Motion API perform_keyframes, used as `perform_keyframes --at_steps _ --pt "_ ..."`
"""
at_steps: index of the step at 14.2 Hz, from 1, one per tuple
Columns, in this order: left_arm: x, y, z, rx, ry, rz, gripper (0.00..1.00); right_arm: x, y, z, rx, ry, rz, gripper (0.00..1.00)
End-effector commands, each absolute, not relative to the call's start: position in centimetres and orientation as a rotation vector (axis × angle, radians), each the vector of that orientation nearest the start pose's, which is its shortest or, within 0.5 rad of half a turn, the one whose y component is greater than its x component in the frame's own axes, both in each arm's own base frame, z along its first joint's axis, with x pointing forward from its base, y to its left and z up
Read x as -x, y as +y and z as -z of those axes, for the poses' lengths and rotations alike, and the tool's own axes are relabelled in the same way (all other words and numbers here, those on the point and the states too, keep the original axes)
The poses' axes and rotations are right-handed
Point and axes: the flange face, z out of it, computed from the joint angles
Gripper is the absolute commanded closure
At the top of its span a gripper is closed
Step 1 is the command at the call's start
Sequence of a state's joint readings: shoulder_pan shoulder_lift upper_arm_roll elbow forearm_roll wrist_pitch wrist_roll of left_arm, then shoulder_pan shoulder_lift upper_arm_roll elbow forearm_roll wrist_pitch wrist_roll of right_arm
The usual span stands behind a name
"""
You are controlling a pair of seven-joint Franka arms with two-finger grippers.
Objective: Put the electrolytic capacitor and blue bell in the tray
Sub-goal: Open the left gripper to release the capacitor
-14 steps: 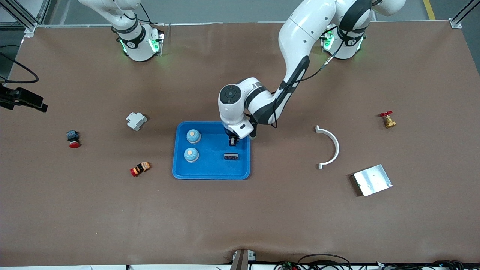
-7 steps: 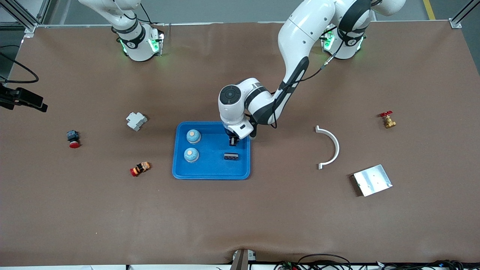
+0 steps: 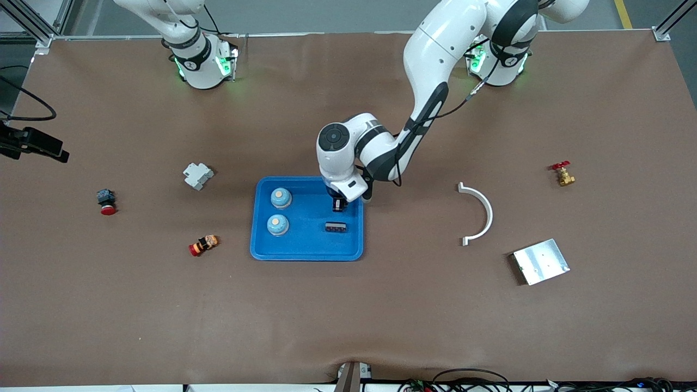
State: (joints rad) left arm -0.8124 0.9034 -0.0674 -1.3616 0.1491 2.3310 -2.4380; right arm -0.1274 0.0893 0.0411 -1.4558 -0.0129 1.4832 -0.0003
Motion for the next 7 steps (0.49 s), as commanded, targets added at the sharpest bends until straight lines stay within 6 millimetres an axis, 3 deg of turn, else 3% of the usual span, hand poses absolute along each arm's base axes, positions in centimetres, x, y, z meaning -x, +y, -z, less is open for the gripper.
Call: perform_keyframes --at_steps 1,7 --pt "-48.7 -56.8 -19.6 2.396 -2.189 0.136 0.00 -57.1 -5.3 -62.2 3.123 0.160 -0.097 0.00" --pt "-49.6 -56.4 -23.1 2.410 -2.192 0.145 0.00 -57.1 -5.4 -62.2 3.123 0.163 -0.097 0.00"
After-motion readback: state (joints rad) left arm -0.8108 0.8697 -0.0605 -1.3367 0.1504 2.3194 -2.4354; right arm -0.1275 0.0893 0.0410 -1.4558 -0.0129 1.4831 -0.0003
